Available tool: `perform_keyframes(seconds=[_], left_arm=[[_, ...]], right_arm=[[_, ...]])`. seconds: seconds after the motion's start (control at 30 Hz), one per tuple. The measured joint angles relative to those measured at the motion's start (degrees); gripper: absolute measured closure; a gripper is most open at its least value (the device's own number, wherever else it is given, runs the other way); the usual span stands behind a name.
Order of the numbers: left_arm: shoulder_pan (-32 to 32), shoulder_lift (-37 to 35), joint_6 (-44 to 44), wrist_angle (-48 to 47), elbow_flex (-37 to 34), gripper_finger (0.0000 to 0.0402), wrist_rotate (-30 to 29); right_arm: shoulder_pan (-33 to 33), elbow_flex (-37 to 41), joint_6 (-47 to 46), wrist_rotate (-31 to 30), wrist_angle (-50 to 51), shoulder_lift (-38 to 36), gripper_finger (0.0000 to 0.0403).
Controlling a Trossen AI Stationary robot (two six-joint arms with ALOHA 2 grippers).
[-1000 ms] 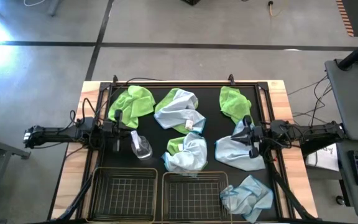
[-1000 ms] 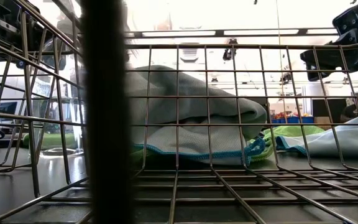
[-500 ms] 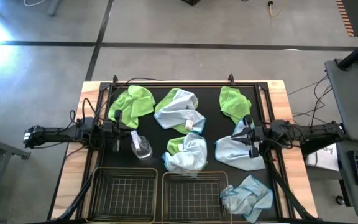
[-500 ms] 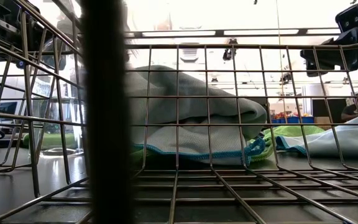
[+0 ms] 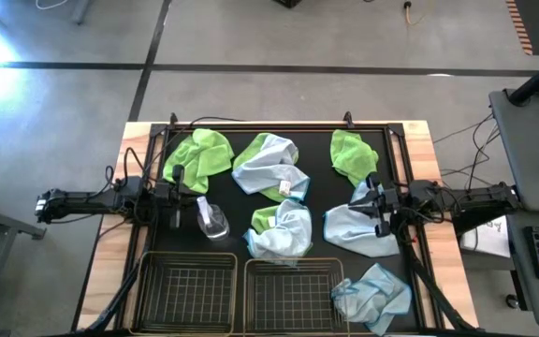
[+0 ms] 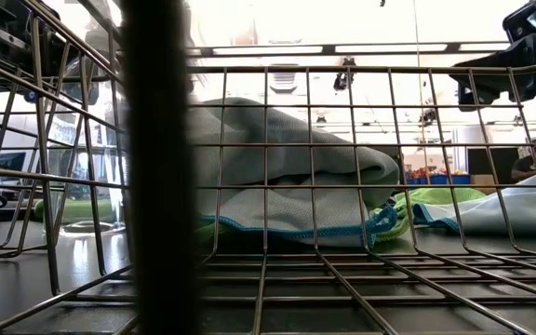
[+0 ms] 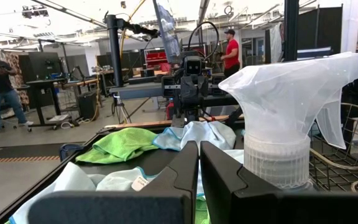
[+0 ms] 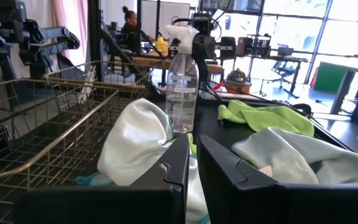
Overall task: Sort microfiber towel by color & place in baskets
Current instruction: Put the green microfiber cloth into the right wire basket
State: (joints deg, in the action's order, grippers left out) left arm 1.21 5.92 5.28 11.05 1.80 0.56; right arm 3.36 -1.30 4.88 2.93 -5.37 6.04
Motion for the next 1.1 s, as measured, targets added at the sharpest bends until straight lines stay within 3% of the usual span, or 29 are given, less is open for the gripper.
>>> perform_keyframes(seconds=[0.5, 0.73, 0.97, 1.1], left_arm=[[0.0, 0.0, 0.0, 0.0, 0.0, 0.04, 0.0], [0.0, 0.0, 0.0, 0.5, 0.0, 0.04, 0.0], [0.0, 0.0, 0.0, 0.5, 0.0, 0.04, 0.0], [0.0, 0.0, 0.1, 0.5, 0.0, 0.04, 0.0]], right_arm=[[0.0, 0.0, -2.8, -0.1, 0.0, 0.0, 0.0374], [0.0, 0.0, 0.2, -0.3, 0.1, 0.0, 0.0374], [0.0, 0.0, 0.1, -7.1, 0.1, 0.0, 0.0374], [0.0, 0.0, 0.1, -7.5, 0.1, 0.0, 0.0374]])
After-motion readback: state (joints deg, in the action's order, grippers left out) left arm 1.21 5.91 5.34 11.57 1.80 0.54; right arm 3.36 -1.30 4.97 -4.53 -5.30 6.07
